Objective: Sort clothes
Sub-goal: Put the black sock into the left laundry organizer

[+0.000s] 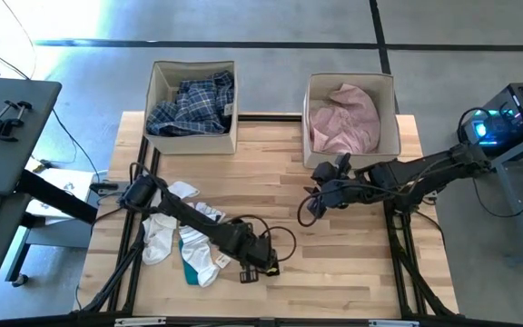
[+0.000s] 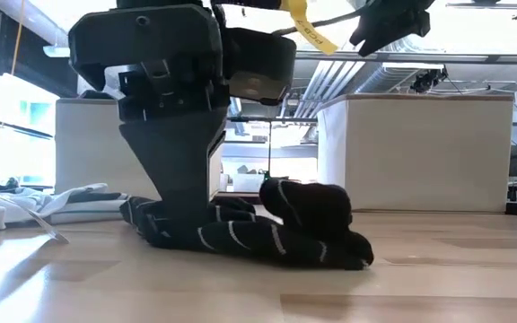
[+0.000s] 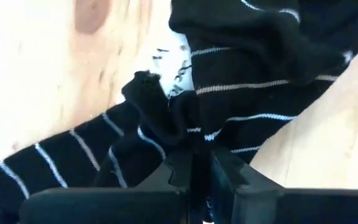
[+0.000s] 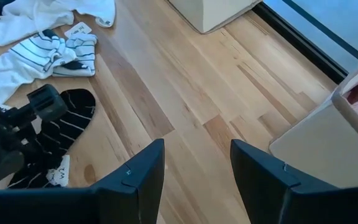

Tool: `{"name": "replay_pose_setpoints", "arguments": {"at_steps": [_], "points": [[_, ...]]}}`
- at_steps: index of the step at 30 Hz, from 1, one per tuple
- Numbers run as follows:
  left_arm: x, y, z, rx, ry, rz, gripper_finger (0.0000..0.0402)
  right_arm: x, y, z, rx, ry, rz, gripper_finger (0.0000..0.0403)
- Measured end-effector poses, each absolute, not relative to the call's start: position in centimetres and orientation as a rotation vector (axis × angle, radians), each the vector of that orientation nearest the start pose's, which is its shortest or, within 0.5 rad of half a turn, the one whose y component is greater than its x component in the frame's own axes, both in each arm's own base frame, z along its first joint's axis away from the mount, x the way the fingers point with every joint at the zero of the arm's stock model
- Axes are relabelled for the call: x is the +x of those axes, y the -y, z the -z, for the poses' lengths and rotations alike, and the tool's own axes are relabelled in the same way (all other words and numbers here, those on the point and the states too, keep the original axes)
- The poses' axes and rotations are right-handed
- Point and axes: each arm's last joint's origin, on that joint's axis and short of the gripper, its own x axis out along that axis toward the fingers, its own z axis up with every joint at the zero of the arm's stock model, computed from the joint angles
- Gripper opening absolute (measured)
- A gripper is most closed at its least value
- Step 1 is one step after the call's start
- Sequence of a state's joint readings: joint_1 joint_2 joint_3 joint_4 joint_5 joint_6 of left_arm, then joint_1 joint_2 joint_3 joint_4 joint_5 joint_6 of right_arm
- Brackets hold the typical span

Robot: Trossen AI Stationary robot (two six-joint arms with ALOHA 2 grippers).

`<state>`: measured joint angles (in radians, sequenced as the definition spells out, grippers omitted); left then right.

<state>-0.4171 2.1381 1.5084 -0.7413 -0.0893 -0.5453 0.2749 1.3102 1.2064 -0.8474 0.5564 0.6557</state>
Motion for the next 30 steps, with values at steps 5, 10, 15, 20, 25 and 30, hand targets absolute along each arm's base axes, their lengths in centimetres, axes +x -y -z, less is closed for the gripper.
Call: {"name": "replay_pose_setpoints", "arguments": {"at_steps": [5,10,15,20,25,30], "points": [[37.4,16.2,-15.3,-0.106,-1.339,-0.107,0.0005,25.0,-5.4,-31.8,0.207,-0.722,0.554,0.0172],[36.7,15.7,-17.4,-0.082,-1.32,-0.139,0.0005,25.0,-5.4,-31.8,0.2,-0.715,0.564,0.0172],[37.3,14.2,-17.4,-0.11,-1.283,-0.22,0.0007,25.0,-5.4,-31.8,0.202,-0.714,0.564,0.0172],[39.3,11.6,-16.1,-0.305,-1.193,-0.215,0.0045,25.0,-5.4,-31.9,0.209,-0.71,0.56,0.0172],[40.1,8.8,-16.3,-0.509,-1.219,-0.167,0.0122,25.1,-5.4,-31.9,0.215,-0.715,0.551,0.0172],[39.8,7.2,-17.3,-0.629,-1.313,-0.07,0.0189,25.0,-5.4,-31.9,0.214,-0.717,0.55,0.0172]]}}
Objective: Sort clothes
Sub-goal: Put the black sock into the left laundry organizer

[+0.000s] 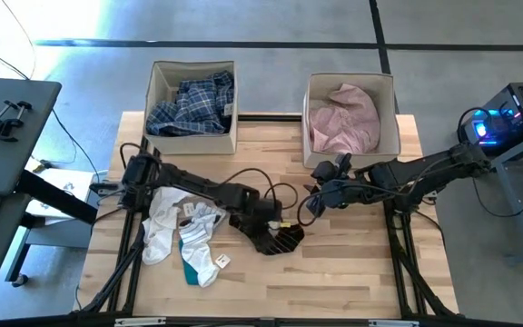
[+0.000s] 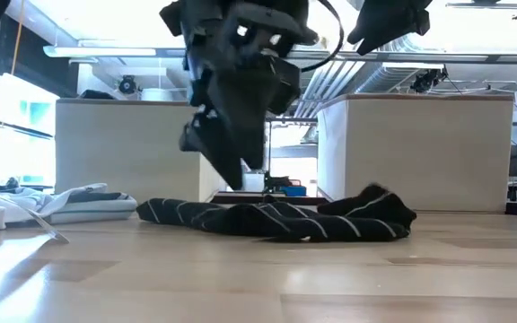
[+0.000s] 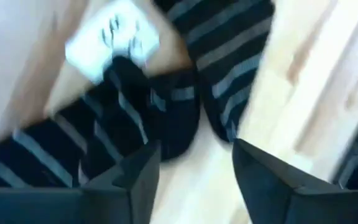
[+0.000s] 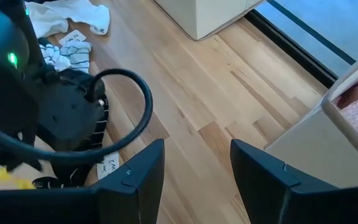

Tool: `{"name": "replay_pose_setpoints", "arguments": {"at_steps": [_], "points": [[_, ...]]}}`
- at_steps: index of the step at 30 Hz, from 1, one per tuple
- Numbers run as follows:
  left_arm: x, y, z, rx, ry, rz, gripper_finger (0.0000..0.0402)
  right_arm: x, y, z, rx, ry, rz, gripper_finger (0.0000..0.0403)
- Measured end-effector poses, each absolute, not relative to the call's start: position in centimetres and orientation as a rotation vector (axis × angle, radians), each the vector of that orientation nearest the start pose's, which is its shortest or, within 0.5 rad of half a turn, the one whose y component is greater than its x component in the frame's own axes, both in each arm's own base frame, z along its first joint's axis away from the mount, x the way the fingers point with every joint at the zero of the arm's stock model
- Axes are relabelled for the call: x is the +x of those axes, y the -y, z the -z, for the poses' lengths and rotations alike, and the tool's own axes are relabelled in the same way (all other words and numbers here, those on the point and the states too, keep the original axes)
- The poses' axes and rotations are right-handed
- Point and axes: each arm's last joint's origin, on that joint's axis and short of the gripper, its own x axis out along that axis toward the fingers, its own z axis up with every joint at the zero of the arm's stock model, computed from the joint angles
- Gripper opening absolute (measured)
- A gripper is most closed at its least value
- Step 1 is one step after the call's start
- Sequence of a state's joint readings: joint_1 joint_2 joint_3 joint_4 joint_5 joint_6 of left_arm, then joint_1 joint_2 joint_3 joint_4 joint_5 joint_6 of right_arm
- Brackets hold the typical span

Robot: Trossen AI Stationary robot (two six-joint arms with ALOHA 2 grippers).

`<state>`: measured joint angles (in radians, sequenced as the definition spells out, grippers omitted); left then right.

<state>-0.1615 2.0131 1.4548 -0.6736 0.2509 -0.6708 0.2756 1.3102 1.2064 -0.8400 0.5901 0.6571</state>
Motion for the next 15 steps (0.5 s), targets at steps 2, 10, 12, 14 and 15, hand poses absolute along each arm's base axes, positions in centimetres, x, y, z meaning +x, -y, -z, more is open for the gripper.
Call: {"name": "replay_pose_setpoints", "arguments": {"at_steps": [2,10,12,14,15], "points": [[39.2,7.1,-17.6,-0.616,-1.355,-0.061,0.0204,25.0,-5.4,-31.9,0.213,-0.717,0.55,0.0172],[36.1,8.4,-16.7,0.0,-1.495,-0.098,0.0212,25.0,-5.4,-31.8,0.21,-0.721,0.553,0.0172],[36.1,8.8,-15.8,0.042,-1.466,-0.04,0.0208,25.0,-5.4,-31.8,0.209,-0.719,0.554,0.0172],[35.8,8.9,-14.7,0.008,-1.448,-0.003,0.0199,25.0,-5.4,-31.8,0.215,-0.717,0.556,0.0172],[35.7,8.9,-14.2,-0.015,-1.441,-0.014,0.0191,25.0,-5.4,-31.8,0.223,-0.715,0.559,0.0172]]}}
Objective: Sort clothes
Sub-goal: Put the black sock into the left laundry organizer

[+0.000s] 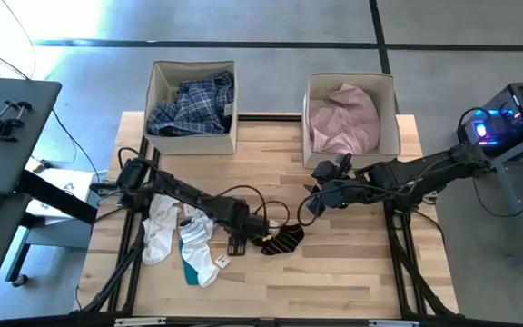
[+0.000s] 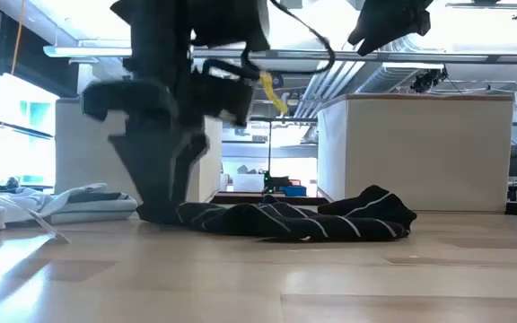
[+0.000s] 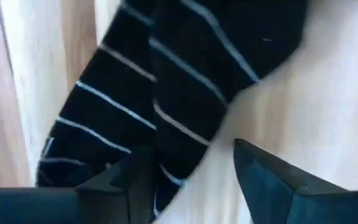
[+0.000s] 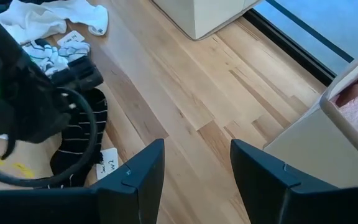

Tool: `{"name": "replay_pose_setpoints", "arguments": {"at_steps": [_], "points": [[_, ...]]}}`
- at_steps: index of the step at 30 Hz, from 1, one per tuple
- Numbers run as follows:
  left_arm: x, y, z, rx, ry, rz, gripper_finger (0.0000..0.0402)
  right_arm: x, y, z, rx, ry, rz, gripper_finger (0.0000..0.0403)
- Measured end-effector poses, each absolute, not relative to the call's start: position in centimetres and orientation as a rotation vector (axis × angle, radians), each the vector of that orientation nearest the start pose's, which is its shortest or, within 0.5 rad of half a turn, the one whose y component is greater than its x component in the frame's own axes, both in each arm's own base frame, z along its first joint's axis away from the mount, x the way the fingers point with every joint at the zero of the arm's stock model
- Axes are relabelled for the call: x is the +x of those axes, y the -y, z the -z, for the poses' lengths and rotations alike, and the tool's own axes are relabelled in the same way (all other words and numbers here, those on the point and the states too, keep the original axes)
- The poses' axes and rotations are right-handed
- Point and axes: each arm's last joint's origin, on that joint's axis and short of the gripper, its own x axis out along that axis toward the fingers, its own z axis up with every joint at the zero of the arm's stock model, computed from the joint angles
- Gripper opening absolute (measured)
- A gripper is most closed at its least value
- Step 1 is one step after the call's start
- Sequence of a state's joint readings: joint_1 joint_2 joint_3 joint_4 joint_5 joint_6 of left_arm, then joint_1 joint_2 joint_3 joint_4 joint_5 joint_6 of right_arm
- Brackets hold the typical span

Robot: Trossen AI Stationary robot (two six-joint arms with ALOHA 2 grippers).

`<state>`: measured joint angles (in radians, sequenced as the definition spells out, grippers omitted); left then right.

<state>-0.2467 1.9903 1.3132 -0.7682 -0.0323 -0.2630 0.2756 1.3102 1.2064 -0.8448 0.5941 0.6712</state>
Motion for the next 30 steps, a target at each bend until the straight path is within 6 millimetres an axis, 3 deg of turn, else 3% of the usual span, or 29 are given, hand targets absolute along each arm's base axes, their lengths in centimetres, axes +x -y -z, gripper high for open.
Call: {"name": "replay_pose_setpoints", "arguments": {"at_steps": [3,9,11,16,19,24,30], "points": [[35.5,8.5,-13.7,-0.082,-1.429,-0.096,0.0151,25.0,-5.4,-31.8,0.232,-0.71,0.563,0.0172],[35.8,8.4,-14.4,-0.105,-1.41,-0.133,0.0019,25.0,-5.4,-31.9,0.233,-0.706,0.565,0.0172],[36.0,8.4,-15.5,-0.105,-1.39,-0.143,0.001,25.1,-5.4,-31.9,0.233,-0.705,0.565,0.0172],[35.7,8.3,-20.4,-0.051,-1.344,-0.213,0.0004,25.1,-5.4,-31.9,0.235,-0.702,0.564,0.0172],[34.7,7.9,-24.3,-0.011,-1.288,-0.296,0.0004,25.1,-5.4,-31.9,0.236,-0.7,0.563,0.0172],[31.6,5.7,-30.8,0.006,-1.152,-0.498,0.0002,25.2,-5.4,-32.0,0.245,-0.684,0.559,0.0172],[26.4,1.3,-37.5,-0.072,-0.892,-0.772,0.0001,25.4,-5.5,-32.2,0.261,-0.658,0.552,0.0172]]}}
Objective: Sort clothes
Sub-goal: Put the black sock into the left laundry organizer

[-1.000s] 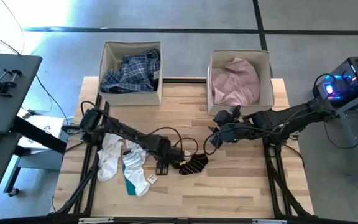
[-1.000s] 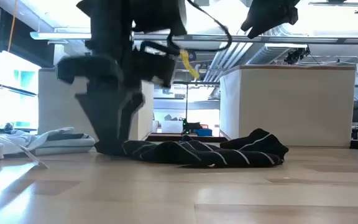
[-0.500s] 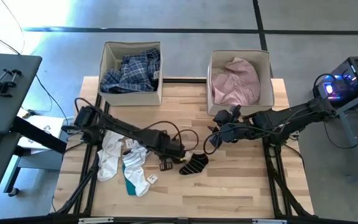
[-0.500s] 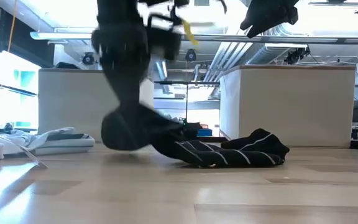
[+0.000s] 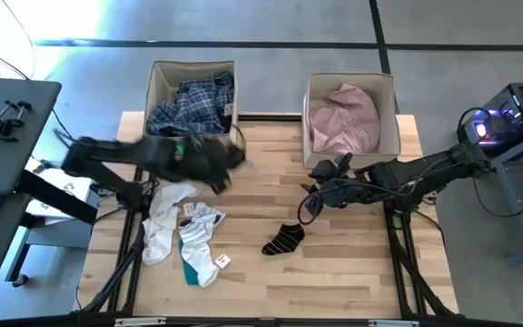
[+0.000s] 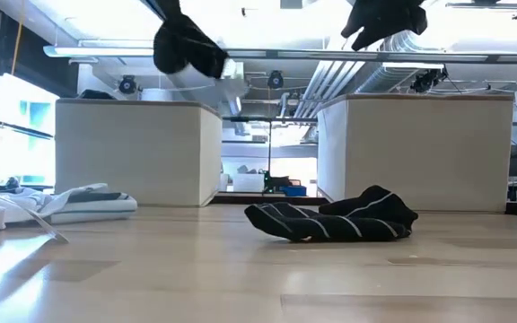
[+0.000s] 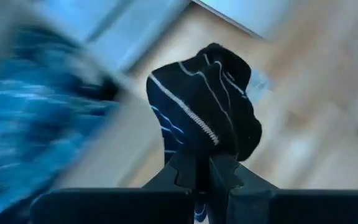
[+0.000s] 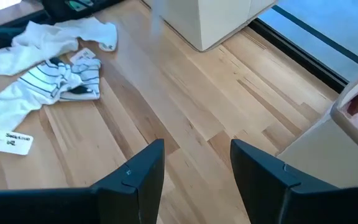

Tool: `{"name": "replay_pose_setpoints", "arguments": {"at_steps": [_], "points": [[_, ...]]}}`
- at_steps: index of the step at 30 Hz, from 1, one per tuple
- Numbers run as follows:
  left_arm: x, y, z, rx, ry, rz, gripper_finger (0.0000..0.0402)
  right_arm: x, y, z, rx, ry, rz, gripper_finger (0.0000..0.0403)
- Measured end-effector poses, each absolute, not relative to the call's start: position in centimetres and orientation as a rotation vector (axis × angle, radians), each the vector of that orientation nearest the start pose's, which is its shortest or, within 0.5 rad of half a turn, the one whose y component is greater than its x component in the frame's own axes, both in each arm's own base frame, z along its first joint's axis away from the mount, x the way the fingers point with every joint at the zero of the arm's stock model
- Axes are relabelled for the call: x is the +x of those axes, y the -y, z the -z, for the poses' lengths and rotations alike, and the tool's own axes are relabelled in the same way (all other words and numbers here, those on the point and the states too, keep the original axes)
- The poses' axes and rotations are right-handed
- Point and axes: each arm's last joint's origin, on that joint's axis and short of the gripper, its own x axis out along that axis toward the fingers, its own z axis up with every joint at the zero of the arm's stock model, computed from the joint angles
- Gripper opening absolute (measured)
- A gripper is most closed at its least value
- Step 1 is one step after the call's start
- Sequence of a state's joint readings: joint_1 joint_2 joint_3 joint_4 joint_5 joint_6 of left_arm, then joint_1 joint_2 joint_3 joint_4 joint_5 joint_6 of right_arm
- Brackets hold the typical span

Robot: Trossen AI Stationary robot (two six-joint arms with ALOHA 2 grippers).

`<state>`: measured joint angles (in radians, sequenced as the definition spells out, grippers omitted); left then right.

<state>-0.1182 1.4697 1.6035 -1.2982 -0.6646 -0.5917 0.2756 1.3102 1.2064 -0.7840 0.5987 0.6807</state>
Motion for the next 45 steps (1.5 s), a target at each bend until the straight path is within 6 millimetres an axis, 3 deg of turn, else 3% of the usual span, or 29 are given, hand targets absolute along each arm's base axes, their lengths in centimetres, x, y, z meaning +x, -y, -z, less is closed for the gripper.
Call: {"name": "replay_pose_setpoints", "arguments": {"at_steps": [4,10,19,26,32,38,45], "points": [[22.9,-2.4,-40.1,-0.147,-0.778,-0.934,0.0001,25.5,-5.5,-32.2,0.28,-0.651,0.557,0.0172],[18.6,-8.4,-41.7,-0.242,-0.755,-1.151,0.0001,25.5,-5.5,-32.2,0.281,-0.649,0.557,0.0172],[15.3,-17.0,-40.9,-0.354,-0.846,-1.305,0.0001,25.5,-5.5,-32.2,0.281,-0.65,0.557,0.0172],[13.8,-21.6,-39.2,-0.473,-0.859,-1.449,0.0019,25.5,-5.5,-32.2,0.281,-0.651,0.557,0.0172],[13.1,-23.5,-38.4,-0.51,-0.874,-1.48,0.0075,25.5,-5.5,-32.2,0.28,-0.651,0.557,0.0172],[13.0,-23.7,-39.0,-0.528,-0.796,-1.504,0.0149,25.5,-5.5,-32.2,0.283,-0.65,0.558,0.0172],[14.4,-21.4,-40.8,-0.502,-0.735,-1.291,0.018,25.5,-5.5,-32.2,0.281,-0.651,0.558,0.0172]]}}
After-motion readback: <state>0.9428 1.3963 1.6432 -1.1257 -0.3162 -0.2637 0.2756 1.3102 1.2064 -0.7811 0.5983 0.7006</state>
